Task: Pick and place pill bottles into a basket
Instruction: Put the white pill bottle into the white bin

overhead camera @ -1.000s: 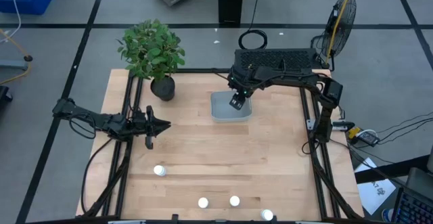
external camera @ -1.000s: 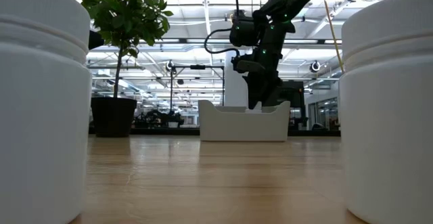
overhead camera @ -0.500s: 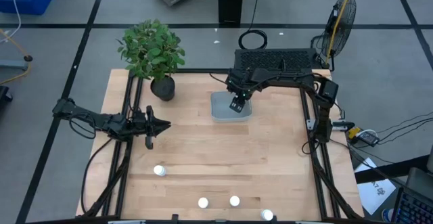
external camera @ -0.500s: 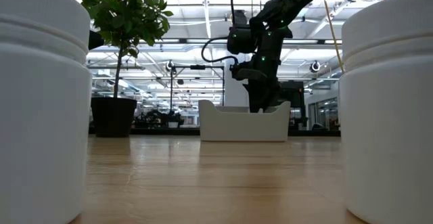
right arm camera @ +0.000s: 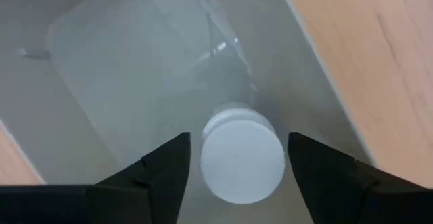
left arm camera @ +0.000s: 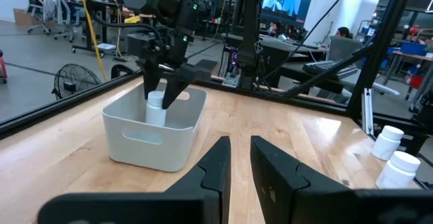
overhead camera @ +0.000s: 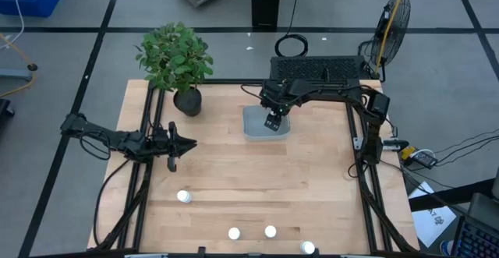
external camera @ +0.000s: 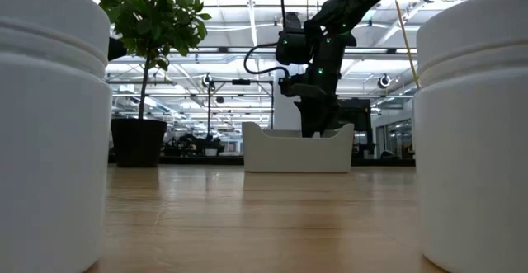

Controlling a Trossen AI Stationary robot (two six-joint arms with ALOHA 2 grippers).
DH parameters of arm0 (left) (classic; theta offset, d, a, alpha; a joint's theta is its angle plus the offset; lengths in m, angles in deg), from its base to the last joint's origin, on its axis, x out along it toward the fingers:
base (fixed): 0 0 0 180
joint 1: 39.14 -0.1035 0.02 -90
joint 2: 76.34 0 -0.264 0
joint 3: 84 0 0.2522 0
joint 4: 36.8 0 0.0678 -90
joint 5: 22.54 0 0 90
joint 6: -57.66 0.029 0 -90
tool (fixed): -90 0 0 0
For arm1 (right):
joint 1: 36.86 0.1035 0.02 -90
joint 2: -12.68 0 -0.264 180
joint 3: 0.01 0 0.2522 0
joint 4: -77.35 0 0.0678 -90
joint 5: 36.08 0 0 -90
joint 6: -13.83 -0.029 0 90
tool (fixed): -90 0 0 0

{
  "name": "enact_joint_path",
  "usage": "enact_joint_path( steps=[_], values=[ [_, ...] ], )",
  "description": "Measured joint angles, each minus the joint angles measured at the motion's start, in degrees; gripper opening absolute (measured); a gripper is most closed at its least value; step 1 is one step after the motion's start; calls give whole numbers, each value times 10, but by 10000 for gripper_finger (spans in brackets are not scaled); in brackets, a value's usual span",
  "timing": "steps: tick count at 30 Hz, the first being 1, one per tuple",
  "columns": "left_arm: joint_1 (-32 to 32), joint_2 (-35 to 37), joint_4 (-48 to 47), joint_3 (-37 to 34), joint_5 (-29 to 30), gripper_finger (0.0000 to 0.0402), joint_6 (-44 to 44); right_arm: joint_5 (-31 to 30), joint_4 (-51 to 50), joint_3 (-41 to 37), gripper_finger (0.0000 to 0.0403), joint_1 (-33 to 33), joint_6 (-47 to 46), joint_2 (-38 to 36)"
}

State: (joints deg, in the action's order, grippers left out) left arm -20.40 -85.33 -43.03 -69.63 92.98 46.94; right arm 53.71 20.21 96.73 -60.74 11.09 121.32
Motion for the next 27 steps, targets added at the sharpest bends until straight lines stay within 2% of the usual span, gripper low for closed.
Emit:
enact_joint_path(
  steps=[9,16,23,27],
  values=[
    [0,0,0,0,0,61,0,-16,-30,0,265,0,-11,-19],
    [0,0,0,0,0,61,0,-12,-70,0,265,5,-40,-86],
    [0,0,0,0,0,61,0,-11,-130,0,265,56,-74,-155],
    [0,0,0,0,0,61,0,-11,-172,0,265,116,-103,-180]
  ],
)
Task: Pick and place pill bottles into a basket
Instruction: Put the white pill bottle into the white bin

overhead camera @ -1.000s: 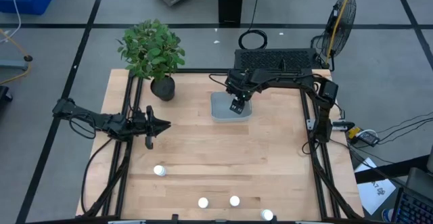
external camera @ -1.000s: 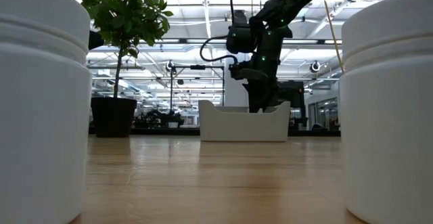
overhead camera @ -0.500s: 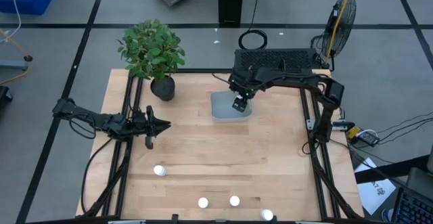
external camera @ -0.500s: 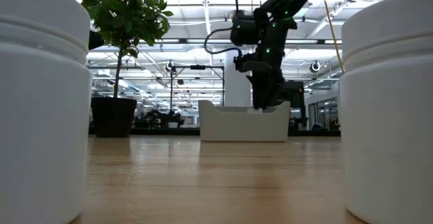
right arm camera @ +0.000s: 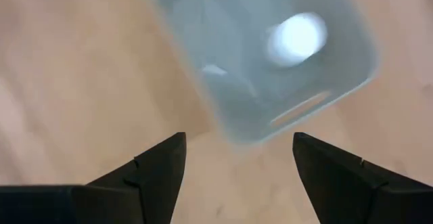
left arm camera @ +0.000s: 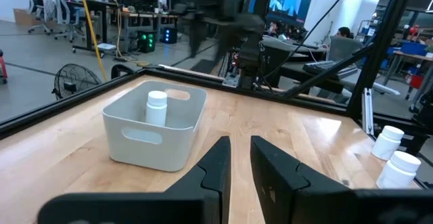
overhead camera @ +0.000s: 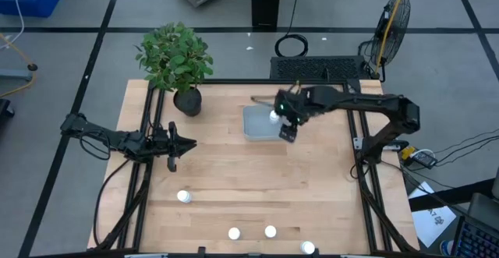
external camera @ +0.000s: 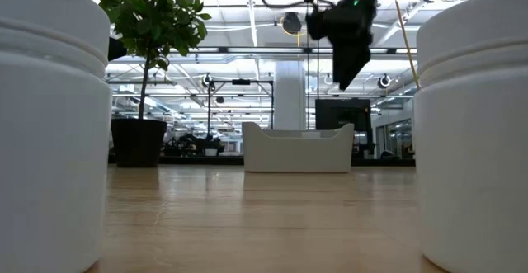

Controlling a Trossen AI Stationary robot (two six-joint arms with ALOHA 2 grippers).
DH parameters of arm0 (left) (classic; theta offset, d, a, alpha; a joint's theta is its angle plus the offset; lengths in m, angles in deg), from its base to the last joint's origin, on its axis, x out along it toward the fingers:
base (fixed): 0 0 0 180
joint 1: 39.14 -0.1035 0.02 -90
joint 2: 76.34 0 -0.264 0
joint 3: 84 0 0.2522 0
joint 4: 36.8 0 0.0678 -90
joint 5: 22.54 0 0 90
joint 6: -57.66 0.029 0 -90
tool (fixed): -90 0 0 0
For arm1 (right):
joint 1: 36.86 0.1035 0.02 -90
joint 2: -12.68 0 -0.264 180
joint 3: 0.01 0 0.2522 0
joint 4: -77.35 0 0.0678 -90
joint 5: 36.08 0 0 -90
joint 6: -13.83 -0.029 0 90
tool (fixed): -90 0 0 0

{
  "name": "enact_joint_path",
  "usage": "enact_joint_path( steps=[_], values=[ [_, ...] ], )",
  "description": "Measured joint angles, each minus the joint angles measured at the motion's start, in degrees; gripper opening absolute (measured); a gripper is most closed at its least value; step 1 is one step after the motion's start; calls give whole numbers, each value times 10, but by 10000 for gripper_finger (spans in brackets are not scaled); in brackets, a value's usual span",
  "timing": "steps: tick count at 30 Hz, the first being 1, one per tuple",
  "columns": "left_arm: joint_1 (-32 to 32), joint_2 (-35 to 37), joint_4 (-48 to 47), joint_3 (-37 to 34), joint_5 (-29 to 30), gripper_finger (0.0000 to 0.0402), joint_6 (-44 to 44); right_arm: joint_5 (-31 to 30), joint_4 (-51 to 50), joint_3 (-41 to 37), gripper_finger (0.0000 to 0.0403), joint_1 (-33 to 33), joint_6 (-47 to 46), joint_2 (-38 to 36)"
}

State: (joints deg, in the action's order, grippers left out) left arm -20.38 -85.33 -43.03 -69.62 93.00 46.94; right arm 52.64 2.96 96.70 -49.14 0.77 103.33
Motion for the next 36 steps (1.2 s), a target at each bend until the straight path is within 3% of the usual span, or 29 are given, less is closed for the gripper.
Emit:
enact_joint_path(
  steps=[15,36],
  values=[
    [0,0,0,0,0,61,0,27,25,-62,266,264,-226,-49],
    [0,0,0,0,0,61,0,-48,100,-62,265,519,-397,-38]
  ],
)
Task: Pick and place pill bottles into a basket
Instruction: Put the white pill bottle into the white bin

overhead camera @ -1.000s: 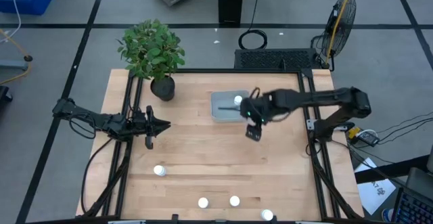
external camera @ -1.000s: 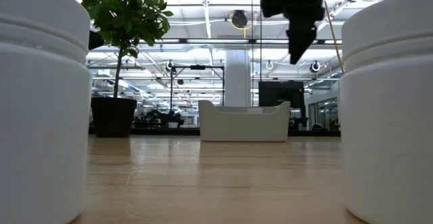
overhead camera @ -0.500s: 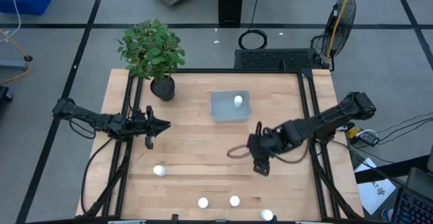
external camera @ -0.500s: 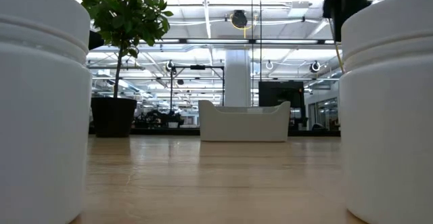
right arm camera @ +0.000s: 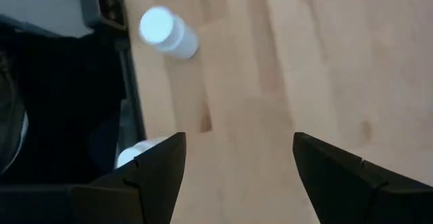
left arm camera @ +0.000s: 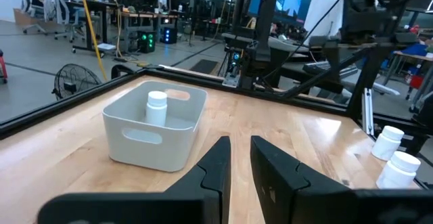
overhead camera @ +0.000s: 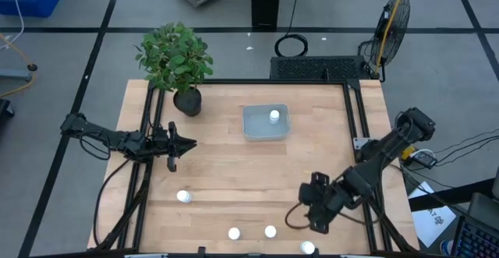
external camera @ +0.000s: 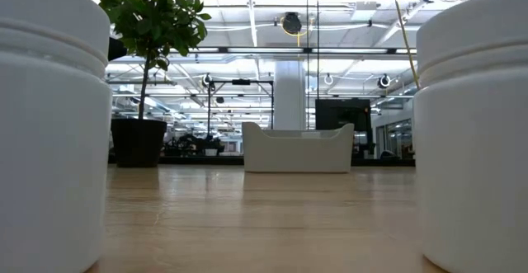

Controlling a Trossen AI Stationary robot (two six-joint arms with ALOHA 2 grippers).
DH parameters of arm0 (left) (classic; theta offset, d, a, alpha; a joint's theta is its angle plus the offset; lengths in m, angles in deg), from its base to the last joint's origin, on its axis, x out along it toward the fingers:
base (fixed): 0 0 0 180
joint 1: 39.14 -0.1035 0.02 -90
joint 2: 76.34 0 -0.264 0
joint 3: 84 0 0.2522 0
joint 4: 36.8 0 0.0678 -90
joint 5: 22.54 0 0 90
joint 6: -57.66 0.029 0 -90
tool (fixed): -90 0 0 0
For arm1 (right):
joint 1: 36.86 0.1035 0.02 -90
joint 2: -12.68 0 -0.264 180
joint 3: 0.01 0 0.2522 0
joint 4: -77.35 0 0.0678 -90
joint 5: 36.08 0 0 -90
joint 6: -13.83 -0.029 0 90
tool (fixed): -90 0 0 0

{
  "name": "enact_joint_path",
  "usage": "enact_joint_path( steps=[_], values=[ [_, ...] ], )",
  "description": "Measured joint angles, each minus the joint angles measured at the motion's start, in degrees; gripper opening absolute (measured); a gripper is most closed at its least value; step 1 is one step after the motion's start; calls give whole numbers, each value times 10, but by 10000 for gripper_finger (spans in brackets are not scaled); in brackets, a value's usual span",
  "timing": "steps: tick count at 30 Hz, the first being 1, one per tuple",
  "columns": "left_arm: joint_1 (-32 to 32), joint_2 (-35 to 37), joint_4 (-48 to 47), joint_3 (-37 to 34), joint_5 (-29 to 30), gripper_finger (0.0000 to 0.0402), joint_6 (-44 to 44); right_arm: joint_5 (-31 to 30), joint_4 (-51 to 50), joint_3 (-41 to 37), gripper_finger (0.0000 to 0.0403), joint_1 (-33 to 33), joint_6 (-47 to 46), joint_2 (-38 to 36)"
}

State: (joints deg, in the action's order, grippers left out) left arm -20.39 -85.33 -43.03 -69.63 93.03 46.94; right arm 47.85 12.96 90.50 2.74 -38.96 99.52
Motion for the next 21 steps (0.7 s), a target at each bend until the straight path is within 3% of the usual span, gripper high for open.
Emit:
enact_joint_path(
  steps=[14,21],
  values=[
    [0,0,0,0,0,61,0,33,78,0,265,59,-23,93],
    [0,0,0,0,0,61,0,-13,80,0,265,93,16,113]
  ],
)
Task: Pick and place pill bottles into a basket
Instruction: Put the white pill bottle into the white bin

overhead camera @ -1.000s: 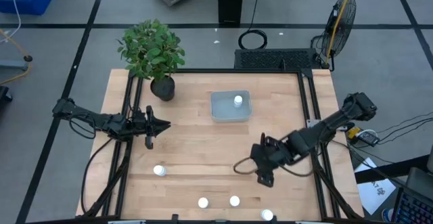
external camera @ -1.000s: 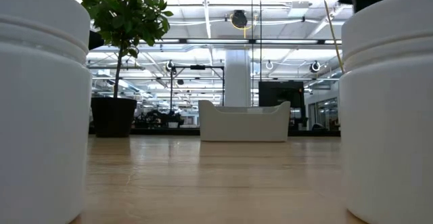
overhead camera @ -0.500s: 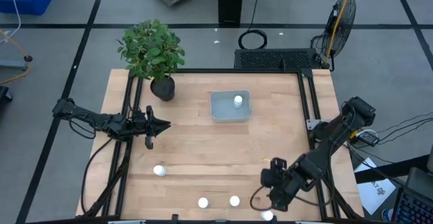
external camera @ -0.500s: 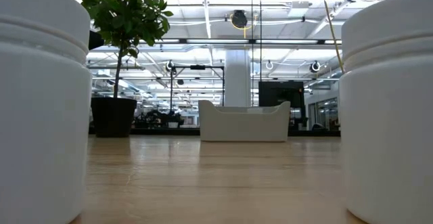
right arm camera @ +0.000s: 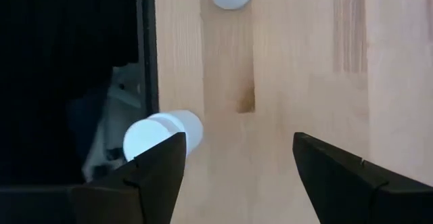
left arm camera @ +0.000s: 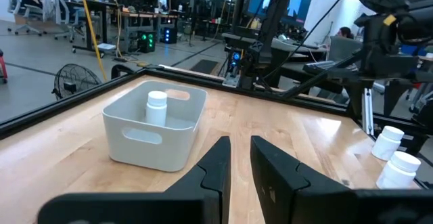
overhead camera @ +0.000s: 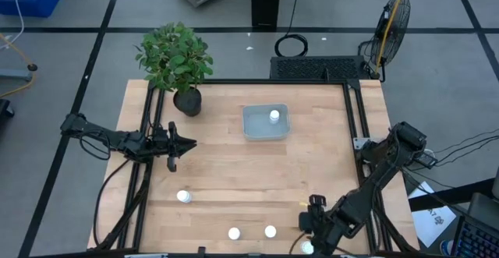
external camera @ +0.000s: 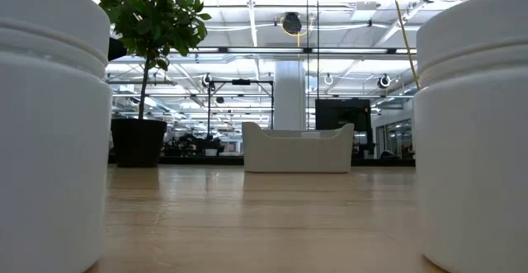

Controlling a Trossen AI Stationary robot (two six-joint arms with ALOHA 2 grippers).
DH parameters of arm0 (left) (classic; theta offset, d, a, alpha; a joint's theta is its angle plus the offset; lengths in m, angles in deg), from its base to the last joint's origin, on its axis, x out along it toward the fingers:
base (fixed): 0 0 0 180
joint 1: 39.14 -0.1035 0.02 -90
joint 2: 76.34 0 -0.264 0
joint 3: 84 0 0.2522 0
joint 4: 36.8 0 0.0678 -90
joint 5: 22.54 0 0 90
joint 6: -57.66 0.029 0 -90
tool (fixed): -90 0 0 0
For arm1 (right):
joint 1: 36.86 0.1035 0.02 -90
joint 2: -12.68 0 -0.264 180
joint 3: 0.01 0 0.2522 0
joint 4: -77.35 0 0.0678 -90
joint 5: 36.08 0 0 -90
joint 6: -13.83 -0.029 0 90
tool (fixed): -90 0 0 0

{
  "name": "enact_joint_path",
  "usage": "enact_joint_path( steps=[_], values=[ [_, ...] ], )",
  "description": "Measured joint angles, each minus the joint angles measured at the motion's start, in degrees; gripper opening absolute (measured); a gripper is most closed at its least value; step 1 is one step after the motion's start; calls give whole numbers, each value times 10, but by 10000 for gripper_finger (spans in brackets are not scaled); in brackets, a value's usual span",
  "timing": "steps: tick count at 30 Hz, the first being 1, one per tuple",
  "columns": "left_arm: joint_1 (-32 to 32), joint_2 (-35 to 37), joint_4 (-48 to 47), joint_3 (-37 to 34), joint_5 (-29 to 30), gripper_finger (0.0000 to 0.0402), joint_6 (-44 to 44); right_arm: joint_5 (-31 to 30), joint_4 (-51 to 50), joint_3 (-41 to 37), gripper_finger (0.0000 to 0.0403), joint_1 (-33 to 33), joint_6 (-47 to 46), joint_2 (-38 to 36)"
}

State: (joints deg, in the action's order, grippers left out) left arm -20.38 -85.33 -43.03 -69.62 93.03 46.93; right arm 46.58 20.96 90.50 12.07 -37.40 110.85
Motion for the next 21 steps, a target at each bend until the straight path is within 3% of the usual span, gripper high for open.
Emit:
enact_joint_path(
  steps=[21],
  values=[
    [0,0,0,0,0,61,0,-34,104,1,265,56,96,40]
  ],
)
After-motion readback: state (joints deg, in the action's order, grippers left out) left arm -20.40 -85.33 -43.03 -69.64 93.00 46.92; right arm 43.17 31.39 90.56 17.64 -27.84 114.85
